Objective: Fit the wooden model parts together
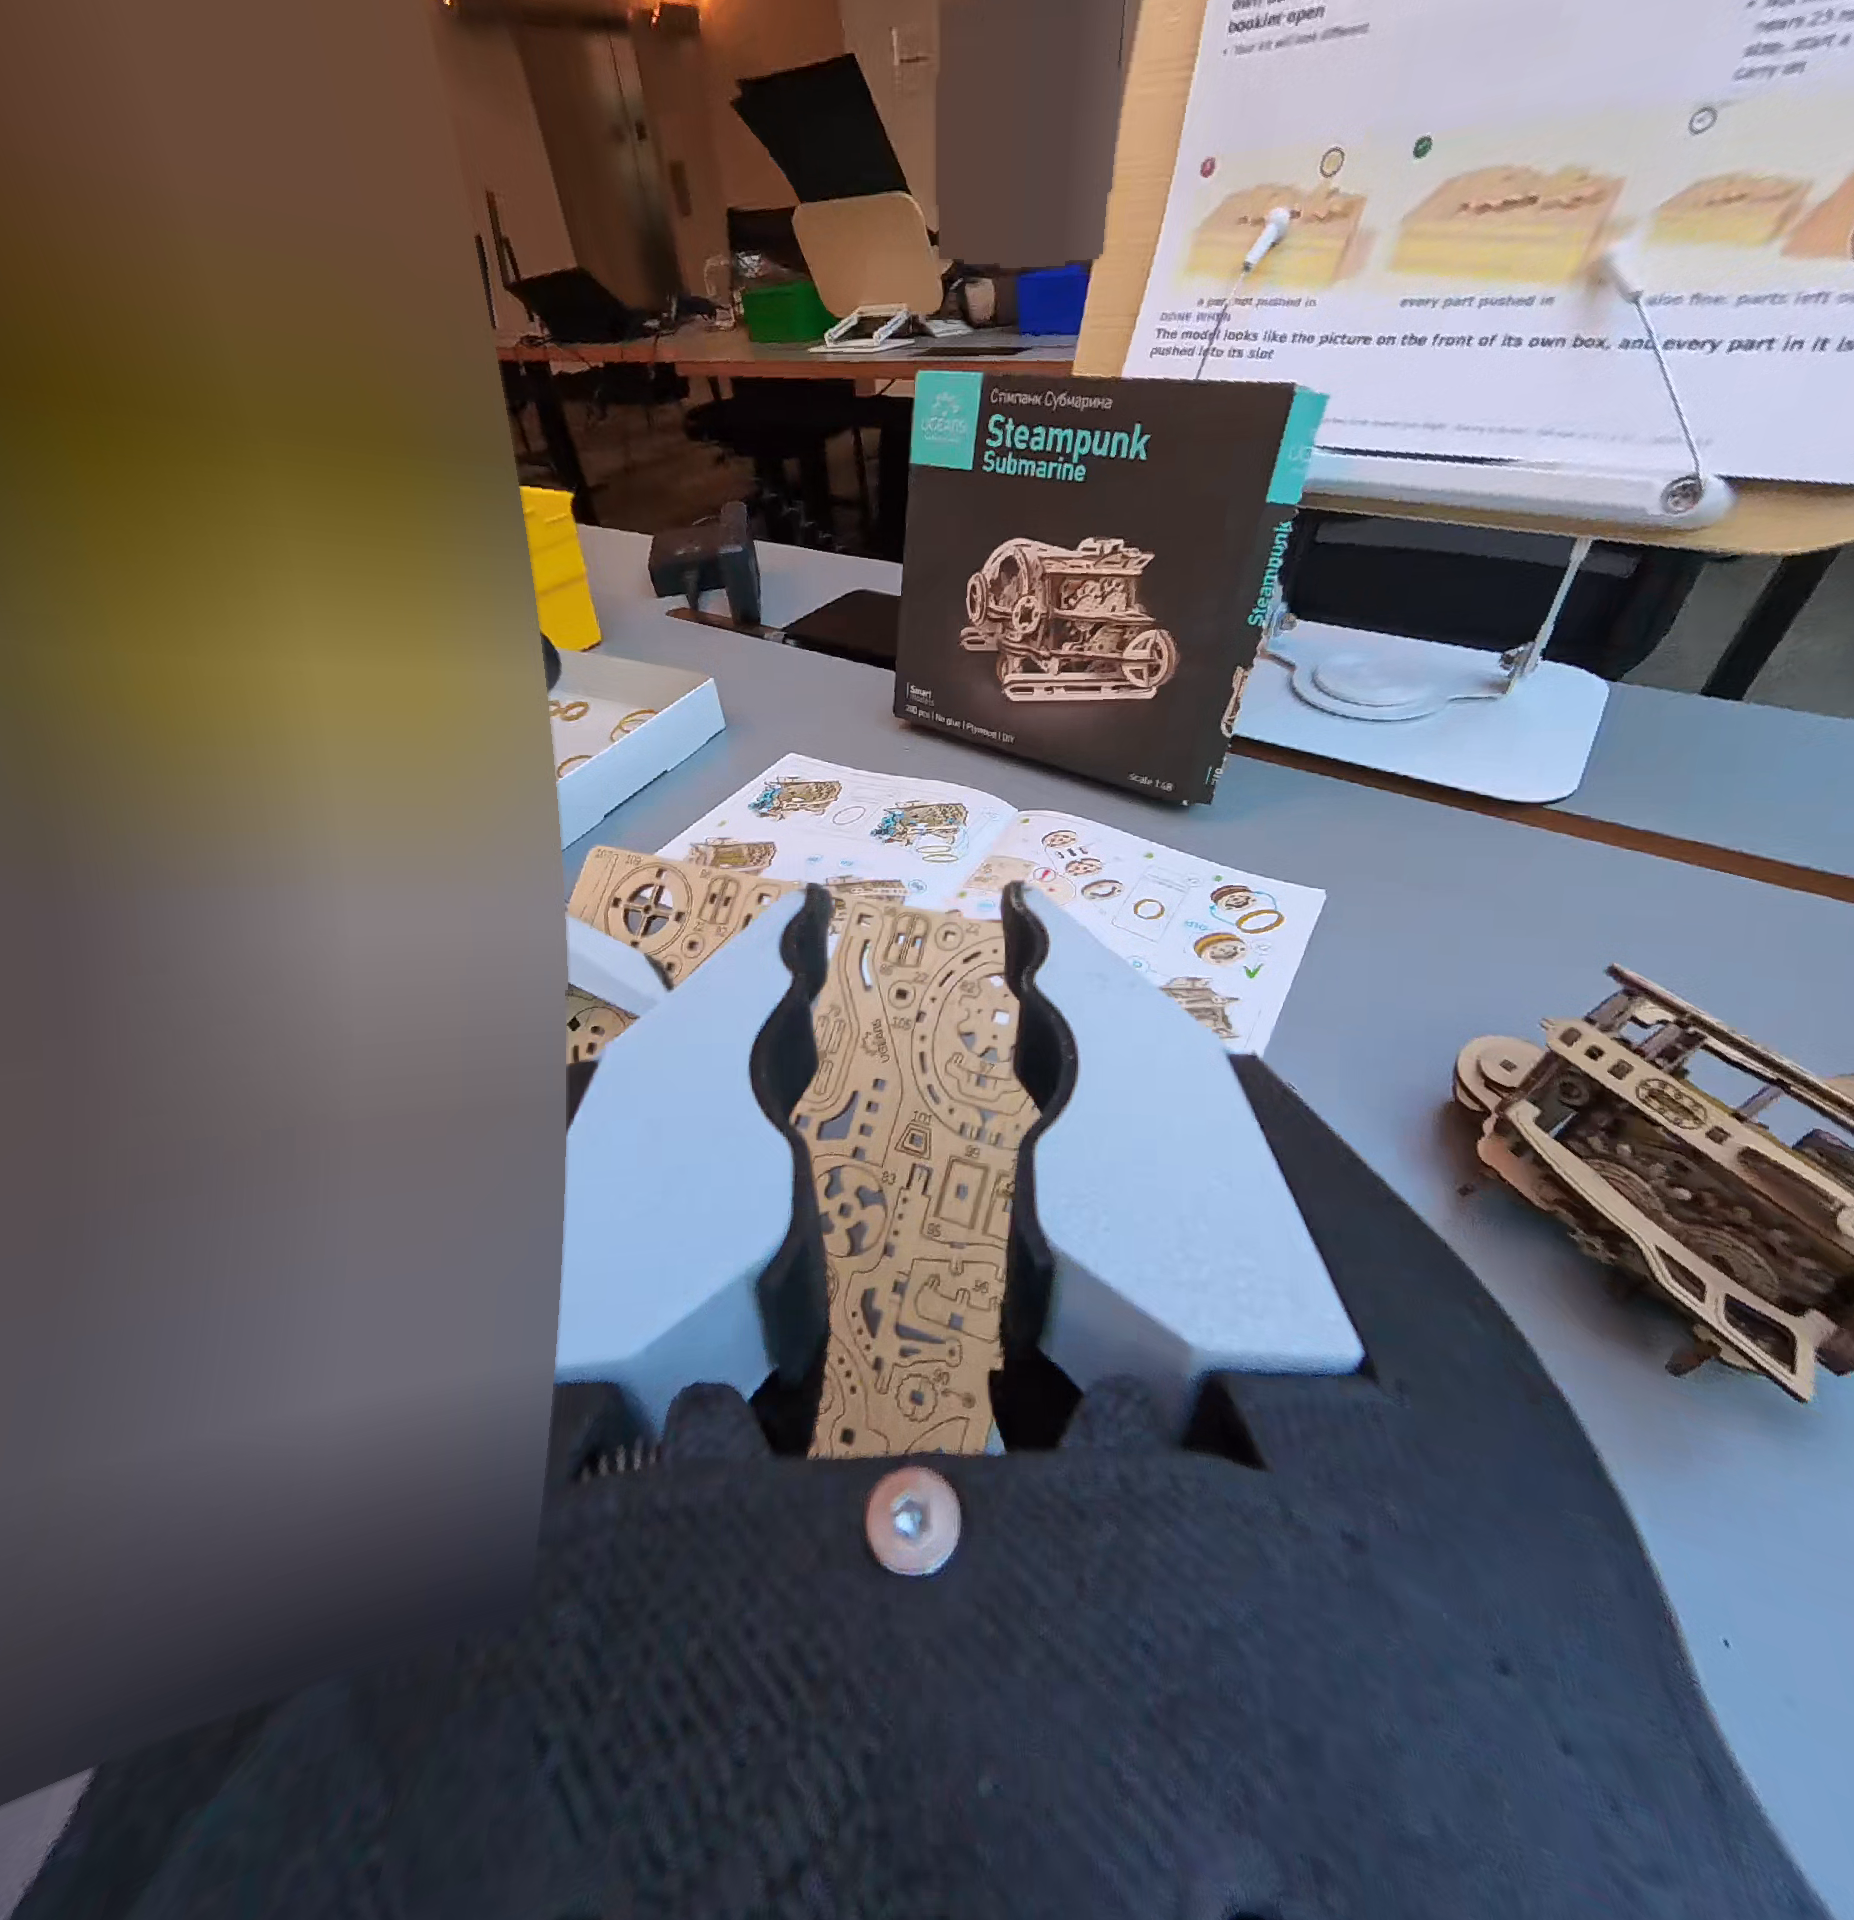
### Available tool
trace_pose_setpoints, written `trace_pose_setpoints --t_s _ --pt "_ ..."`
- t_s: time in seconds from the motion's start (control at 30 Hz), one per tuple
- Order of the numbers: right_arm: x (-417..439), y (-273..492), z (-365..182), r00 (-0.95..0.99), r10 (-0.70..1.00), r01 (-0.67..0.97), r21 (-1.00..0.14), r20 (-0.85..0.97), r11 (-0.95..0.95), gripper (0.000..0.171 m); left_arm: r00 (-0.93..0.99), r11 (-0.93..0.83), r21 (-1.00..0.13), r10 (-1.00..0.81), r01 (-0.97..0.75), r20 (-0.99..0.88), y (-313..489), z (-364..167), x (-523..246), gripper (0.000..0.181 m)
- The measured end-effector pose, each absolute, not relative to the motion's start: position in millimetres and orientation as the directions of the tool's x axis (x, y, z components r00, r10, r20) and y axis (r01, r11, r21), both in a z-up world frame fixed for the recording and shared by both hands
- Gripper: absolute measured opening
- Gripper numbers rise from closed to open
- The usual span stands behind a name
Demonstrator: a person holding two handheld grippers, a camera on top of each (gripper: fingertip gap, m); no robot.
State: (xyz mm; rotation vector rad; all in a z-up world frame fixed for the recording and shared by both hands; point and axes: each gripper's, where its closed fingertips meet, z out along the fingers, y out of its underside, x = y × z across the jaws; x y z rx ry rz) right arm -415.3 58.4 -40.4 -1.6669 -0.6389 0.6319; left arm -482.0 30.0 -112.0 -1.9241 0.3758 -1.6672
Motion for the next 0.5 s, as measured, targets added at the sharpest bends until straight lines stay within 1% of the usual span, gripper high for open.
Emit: trace_pose_setpoints --t_s 0.03,0.13,0.23,0.3,0.37,0.47,0.5 --pt "-413.1 59.2 -40.7 0.691 0.718 0.064 -0.981 -0.09 -0.184 0.033 0.178 -0.81 -0.572 -0.548 0.133 0.817 29.4 -113.1 -481.8 0.001" --pt "-406.8 60.6 -43.2 0.623 0.759 0.035 -0.963 -0.188 -0.268 0.035 0.153 -0.802 -0.587 -0.57 0.11 0.807 28.5 -111.2 -482.8 0.0" --pt "-398.3 70.1 -57.9 0.541 0.796 0.097 -0.919 -0.273 -0.381 0.049 0.145 -0.785 -0.614 -0.6 0.083 0.787 26.3 -109.2 -484.1 0.001" --pt "-396.9 75.2 -70.2 0.459 0.812 0.131 -0.876 -0.361 -0.464 0.055 0.136 -0.773 -0.63 -0.618 0.071 0.774 24.0 -106.9 -484.1 0.001" --pt "-399.8 78.4 -79.5 0.37 0.803 0.109 -0.836 -0.467 -0.537 0.055 0.132 -0.763 -0.643 -0.633 0.057 0.763 21.8 -105.7 -483.4 0.001" --pt "-406.8 76.0 -88.9 0.22 0.77 0.062 -0.779 -0.599 -0.624 0.051 0.127 -0.754 -0.655 -0.646 0.051 0.753 21.0 -105.5 -483.2 0.001" --pt "-407.5 75.5 -93.2 0.189 0.762 0.062 -0.767 -0.62 -0.639 0.047 0.127 -0.755 -0.654 -0.644 0.052 0.754 21.4 -106.0 -483.6 0.001"
